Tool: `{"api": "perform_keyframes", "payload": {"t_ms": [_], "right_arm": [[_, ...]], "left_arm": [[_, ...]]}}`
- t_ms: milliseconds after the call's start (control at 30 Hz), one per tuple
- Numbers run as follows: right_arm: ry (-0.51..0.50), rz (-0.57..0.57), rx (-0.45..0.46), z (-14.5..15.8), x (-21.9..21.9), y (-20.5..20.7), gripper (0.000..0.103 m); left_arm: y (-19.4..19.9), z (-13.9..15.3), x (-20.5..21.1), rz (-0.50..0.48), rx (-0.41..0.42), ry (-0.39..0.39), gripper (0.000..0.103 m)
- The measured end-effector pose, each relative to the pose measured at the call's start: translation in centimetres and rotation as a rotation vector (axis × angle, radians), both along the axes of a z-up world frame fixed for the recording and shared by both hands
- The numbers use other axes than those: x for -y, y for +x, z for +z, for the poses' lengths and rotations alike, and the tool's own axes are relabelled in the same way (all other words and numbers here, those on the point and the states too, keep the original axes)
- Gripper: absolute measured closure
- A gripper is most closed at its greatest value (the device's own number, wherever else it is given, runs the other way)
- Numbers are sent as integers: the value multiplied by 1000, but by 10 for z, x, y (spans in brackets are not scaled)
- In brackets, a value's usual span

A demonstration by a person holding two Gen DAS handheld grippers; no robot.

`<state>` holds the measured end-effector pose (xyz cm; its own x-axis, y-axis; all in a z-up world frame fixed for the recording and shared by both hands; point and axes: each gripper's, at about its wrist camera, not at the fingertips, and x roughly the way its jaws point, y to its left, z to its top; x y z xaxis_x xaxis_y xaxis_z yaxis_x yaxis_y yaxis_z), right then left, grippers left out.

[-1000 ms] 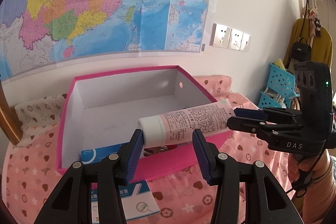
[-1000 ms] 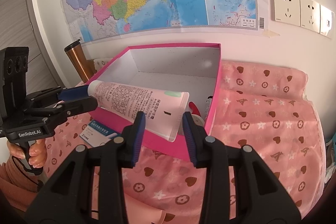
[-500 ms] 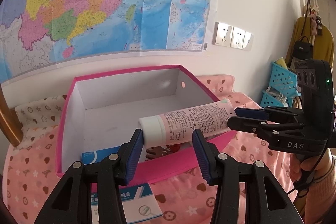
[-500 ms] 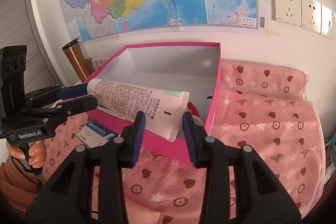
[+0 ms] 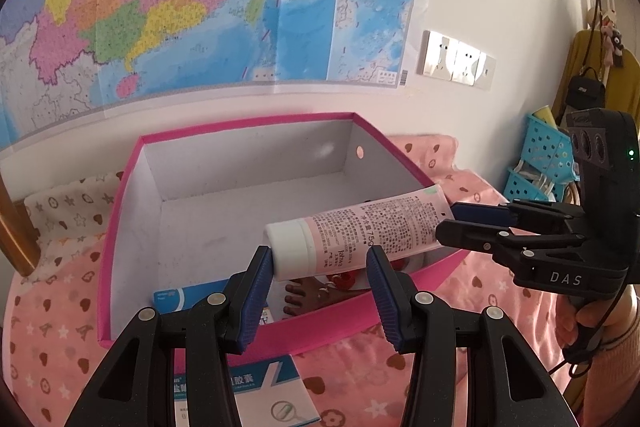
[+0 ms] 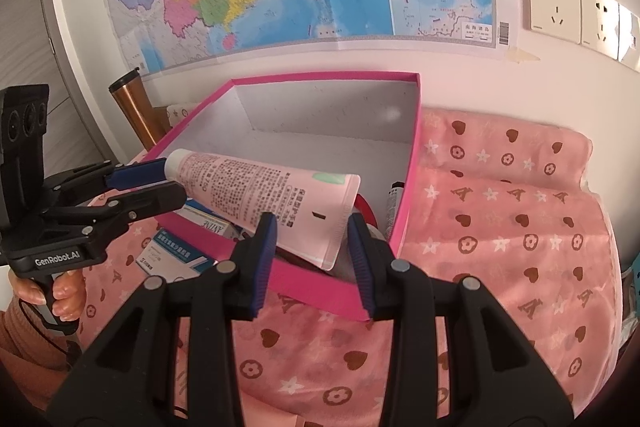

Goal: Organize rigid objects
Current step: 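Carry the tube over the magenta box, lower it and open the right gripper, then move the right gripper to the larger pink tube with white cap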

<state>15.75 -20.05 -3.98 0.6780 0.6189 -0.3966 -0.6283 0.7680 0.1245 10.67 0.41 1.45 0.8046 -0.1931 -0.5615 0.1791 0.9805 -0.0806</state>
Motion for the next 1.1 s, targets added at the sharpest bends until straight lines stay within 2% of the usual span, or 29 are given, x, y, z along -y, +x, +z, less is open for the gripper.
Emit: {"api": "perform_keyframes", "payload": {"t_ms": [467, 867, 1100], "right_arm": [[-33, -14, -18, -5, -8, 11, 63], [-66, -34, -8, -4, -14, 13, 63], [-47, -44, -8, -3, -11, 13, 63]], "left_arm": [[20, -16, -8, 18, -70, -24, 55], [24, -19, -9, 20, -84, -22, 55], [21, -17, -8, 26, -75, -13, 55]]}}
